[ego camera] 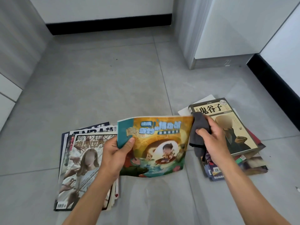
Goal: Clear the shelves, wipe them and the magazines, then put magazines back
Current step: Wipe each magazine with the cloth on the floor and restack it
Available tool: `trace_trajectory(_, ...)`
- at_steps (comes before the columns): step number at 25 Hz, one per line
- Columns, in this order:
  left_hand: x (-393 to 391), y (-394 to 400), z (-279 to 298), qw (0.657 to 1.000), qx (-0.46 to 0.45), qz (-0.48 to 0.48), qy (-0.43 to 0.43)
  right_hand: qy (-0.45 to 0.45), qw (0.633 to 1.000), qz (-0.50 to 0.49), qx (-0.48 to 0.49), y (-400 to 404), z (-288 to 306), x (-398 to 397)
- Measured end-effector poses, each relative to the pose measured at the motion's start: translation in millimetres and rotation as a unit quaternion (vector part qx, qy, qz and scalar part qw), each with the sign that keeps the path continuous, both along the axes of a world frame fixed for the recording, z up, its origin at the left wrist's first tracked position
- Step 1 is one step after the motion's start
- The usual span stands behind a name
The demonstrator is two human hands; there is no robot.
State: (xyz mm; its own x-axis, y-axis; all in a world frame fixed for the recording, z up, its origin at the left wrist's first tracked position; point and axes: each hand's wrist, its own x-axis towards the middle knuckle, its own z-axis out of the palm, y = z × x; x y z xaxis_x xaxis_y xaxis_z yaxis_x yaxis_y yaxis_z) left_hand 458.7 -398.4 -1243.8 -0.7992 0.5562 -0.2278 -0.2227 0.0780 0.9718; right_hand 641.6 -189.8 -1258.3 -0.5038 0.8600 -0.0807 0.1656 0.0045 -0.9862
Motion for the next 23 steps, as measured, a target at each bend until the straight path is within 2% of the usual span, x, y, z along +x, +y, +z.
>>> trace_trajectory(2,4,7,1,0.995,0.051,0.058,-0.063,0.07,0.986,-0.029,-0.149,-9,-7,-1)
trace_trajectory(4,7,12,-1,0.995,0.042,0.06,-0.071,0.081,0.978,-0.047,-0.186,-15,-12,-1)
trace_trajectory(8,1,-5,-13,0.99,-0.072,-0.092,-0.075,0.006,0.996,0.007,-0.09,-4,-1,8)
trace_trajectory(11,-19,-21,-8,0.964,-0.056,-0.203,-0.162,-0.048,0.994,0.077,-0.061,4,16,15)
trace_trajectory(13,-32,-20,5,0.932,-0.068,-0.301,-0.19,-0.061,0.99,0.107,-0.069,7,21,22)
trace_trajectory(16,-31,-5,19,0.886,-0.173,-0.409,-0.136,-0.078,0.985,0.143,-0.063,3,26,21)
trace_trajectory(17,-25,3,22,0.889,-0.195,-0.399,-0.117,-0.082,0.982,0.159,-0.056,0,27,17)
trace_trajectory(20,-2,22,21,0.929,-0.205,-0.307,-0.03,-0.109,0.97,0.219,0.0,-13,28,-1)
trace_trajectory(23,9,28,15,0.927,-0.182,-0.321,0.065,-0.118,0.956,0.244,0.115,-27,40,-24)
